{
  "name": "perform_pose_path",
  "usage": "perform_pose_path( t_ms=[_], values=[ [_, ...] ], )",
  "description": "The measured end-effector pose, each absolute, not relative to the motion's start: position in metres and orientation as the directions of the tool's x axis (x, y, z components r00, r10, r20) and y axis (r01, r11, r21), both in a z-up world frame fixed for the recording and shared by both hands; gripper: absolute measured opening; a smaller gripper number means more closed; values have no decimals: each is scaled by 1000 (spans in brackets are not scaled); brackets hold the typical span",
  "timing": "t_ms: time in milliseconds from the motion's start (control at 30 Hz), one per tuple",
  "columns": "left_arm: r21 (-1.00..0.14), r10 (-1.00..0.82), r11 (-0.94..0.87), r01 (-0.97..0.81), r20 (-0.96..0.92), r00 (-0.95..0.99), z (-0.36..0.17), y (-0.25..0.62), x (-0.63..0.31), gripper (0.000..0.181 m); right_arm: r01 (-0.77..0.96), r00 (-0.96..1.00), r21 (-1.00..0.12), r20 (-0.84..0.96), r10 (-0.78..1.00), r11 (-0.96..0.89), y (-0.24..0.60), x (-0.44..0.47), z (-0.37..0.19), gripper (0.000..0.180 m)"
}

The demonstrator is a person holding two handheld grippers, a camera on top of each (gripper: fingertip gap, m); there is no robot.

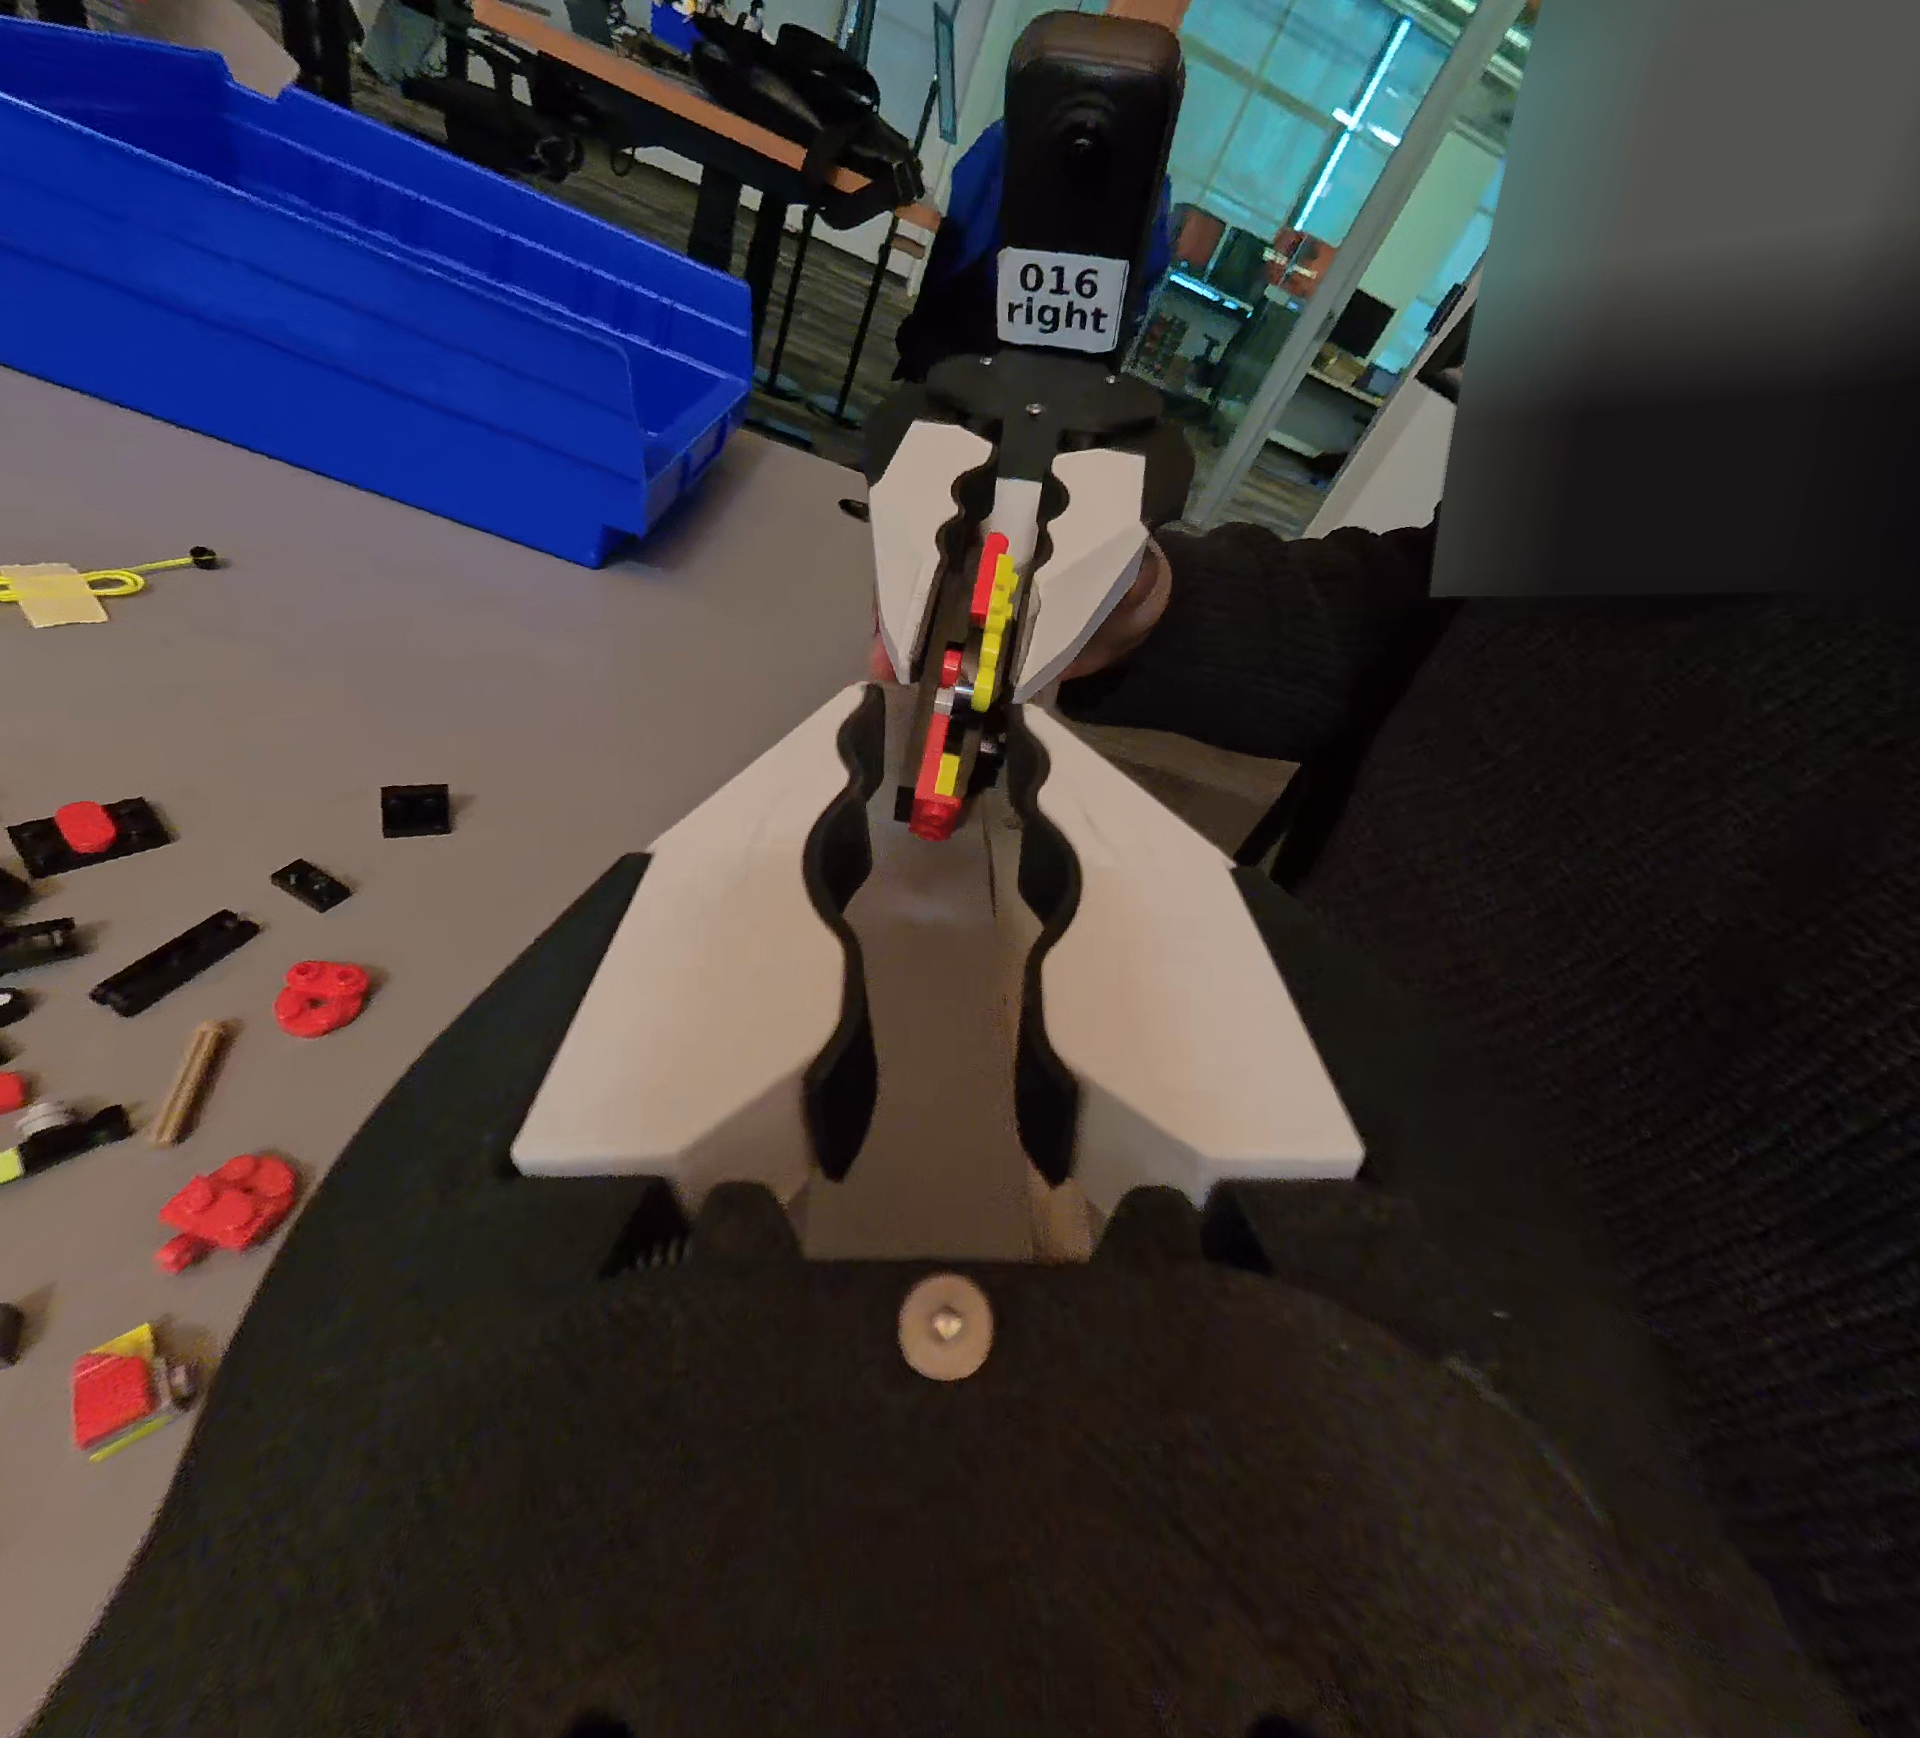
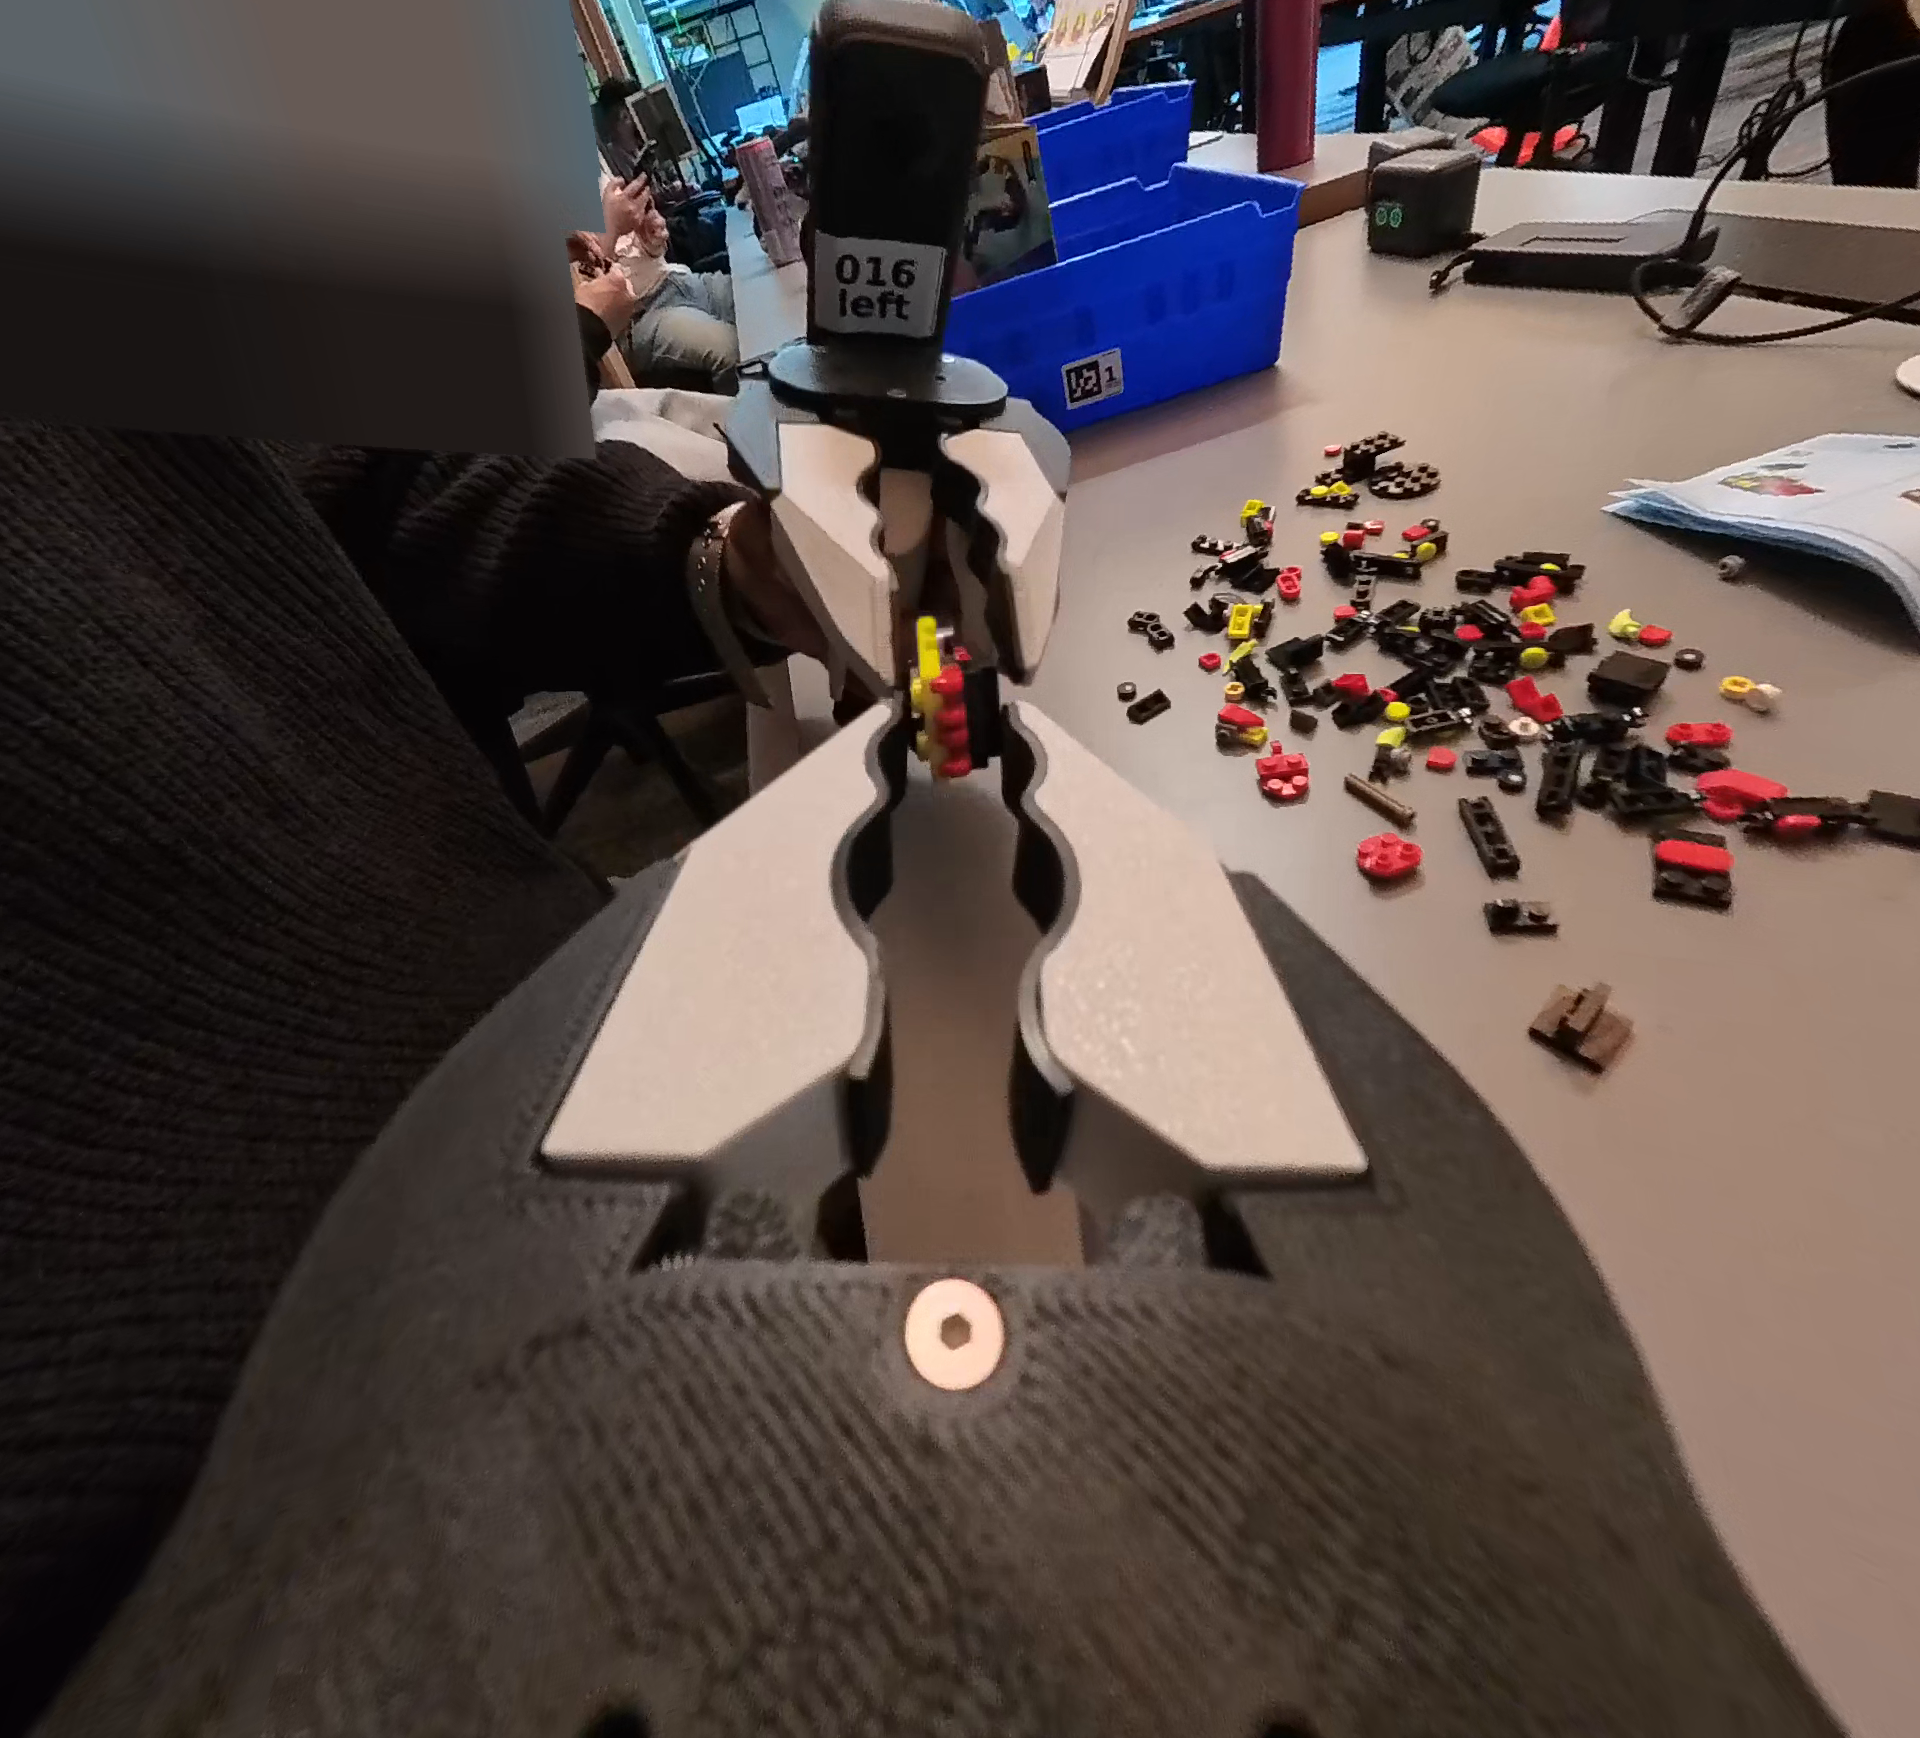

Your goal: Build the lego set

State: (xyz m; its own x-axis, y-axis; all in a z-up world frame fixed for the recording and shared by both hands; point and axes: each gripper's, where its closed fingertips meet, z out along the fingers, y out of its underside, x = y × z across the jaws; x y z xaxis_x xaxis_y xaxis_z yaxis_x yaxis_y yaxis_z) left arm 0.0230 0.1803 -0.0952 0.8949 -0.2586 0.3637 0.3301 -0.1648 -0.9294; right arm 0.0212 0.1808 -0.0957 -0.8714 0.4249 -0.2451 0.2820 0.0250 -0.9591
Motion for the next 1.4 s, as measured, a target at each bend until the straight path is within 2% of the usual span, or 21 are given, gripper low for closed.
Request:
perform_pose_path(
  t_ms=[433, 767, 1400],
  values=[
    [-935, -249, -246, 254, 314, 916, -111, 180, 26, 14, 312, -871, -945, -244, 427, 95, 177, 22, -110, 16],
    [-933, -249, -231, 275, 331, 910, -100, 182, 27, 13, 307, -877, -951, -273, 395, 23, 179, 23, -96, 16],
    [-925, -293, -236, 297, 359, 886, -105, 181, 36, 15, 318, -887, -941, -250, 389, 119, 174, 29, -105, 15]
  ],
)
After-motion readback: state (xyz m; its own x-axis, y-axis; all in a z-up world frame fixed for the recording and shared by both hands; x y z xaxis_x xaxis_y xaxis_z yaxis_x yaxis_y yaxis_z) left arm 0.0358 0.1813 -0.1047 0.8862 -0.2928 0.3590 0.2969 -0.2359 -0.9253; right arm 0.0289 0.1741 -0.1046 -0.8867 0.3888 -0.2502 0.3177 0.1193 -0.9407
